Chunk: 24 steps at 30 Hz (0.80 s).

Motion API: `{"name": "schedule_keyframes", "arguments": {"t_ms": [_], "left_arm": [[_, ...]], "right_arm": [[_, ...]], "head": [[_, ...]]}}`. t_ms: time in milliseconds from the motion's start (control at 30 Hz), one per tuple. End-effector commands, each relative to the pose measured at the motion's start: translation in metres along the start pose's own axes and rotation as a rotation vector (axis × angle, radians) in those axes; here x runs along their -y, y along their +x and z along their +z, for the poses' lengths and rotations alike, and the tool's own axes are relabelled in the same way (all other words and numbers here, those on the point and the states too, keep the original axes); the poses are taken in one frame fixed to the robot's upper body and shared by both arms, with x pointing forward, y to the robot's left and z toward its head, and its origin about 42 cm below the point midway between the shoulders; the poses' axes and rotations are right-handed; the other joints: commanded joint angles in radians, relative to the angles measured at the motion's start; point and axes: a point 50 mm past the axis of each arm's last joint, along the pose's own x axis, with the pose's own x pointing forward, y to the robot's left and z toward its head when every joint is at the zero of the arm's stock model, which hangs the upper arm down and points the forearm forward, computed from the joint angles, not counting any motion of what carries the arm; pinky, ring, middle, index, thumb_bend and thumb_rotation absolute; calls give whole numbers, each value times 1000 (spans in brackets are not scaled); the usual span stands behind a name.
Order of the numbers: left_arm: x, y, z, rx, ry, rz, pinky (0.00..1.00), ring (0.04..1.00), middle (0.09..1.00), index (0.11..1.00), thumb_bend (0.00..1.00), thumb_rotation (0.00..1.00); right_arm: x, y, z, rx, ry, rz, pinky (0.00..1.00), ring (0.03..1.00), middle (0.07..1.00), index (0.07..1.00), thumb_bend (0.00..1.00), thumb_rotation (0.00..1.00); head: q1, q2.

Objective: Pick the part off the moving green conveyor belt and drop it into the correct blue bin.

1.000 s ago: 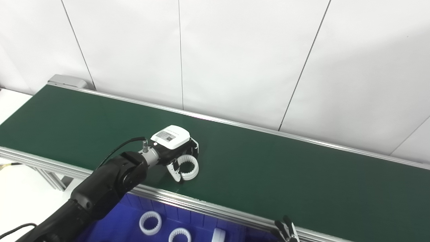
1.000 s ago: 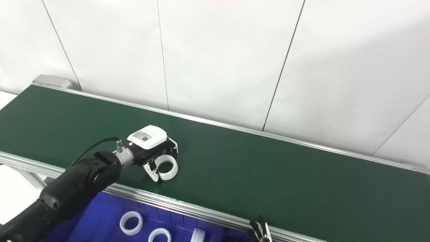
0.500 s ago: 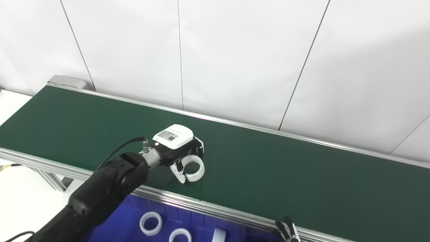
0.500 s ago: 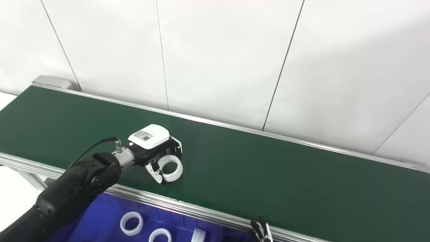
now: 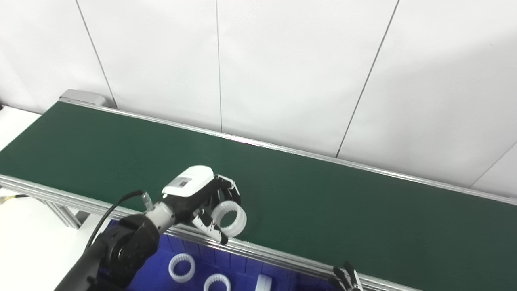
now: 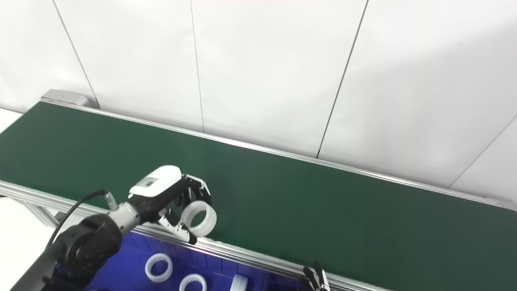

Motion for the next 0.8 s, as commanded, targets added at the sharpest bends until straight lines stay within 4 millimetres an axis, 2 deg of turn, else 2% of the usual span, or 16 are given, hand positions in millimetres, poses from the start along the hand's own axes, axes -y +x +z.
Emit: {"name": "schedule_keyframes", "arguments": {"t_ms": [0, 300, 467, 600, 767], "left_arm": [[-12, -4, 6, 1, 16, 71, 356, 400, 493, 522, 498, 0], [7, -31, 7, -96, -1, 24, 370, 404, 499, 517, 499, 0], [27, -41, -1, -162, -27, -23, 373, 407, 502, 514, 499, 0], [46, -50, -11, -201, -70, -62, 381, 411, 497, 515, 499, 0], [61, -59, -18, -256, -109, -76, 343, 422, 501, 531, 473, 0]], "right_arm": [[2, 2, 11, 76, 1, -1, 787, 870, 913, 973, 298, 852], [16, -1, 14, 78, -6, -2, 785, 865, 908, 961, 358, 856], [26, -3, 17, 89, -5, -12, 783, 865, 908, 959, 415, 869], [34, -6, 21, 94, -1, -24, 781, 864, 907, 955, 438, 867], [44, -8, 26, 92, 5, -32, 793, 864, 905, 958, 473, 863]], "head": [[-1, 1], [27, 53], [56, 108], [66, 137], [80, 197]]}}
